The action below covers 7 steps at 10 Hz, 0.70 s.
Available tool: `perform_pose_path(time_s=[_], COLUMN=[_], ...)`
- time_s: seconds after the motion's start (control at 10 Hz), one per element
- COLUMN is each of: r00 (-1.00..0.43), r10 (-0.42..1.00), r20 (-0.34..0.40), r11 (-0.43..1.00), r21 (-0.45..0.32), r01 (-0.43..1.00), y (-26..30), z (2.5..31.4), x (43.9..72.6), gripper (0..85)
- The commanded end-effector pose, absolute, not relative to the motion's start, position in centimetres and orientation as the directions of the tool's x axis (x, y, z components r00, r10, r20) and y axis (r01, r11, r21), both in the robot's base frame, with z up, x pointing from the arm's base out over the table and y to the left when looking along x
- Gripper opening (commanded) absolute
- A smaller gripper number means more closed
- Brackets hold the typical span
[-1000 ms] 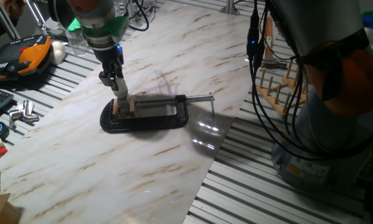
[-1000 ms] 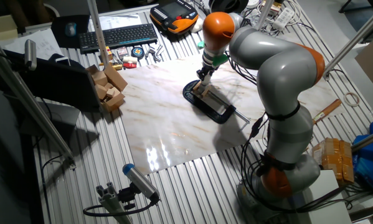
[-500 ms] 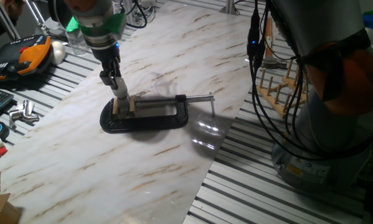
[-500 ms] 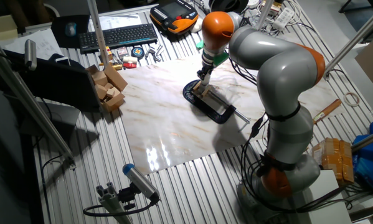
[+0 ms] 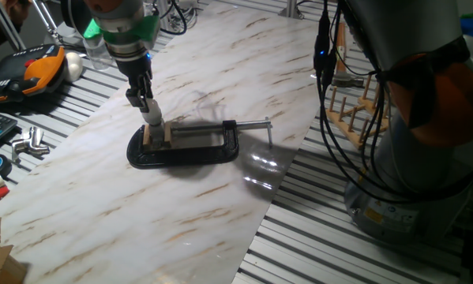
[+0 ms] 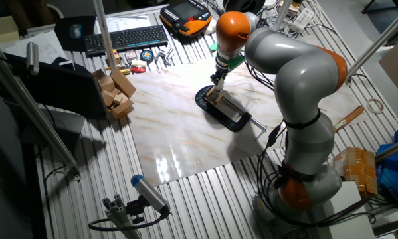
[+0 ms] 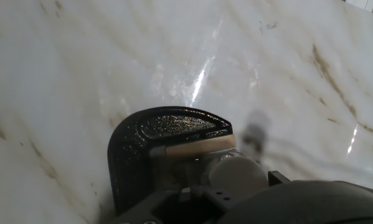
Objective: Take out the light bulb by rotating it
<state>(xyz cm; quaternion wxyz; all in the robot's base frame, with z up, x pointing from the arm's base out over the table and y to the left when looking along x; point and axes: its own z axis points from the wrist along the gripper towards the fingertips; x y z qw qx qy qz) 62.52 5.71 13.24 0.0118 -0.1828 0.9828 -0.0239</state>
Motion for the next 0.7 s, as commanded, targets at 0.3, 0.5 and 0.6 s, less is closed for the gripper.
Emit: perform_pose_path(time_s=[0.3,0.5,0.6], r00=[-0.959,-0.980,-0.995], r10=[-0.276,-0.189,-0.071], r20=[-0.060,-0.069,-0.075], r11=[0.960,0.981,0.996], r21=[-0.066,-0.064,-0.051], r01=[-0.272,-0.184,-0.068], y=[5.75,5.78,5.73], z=[13.36,13.35,13.22], x=[62.48,62.50,62.48], gripper=[85.0,85.0,85.0])
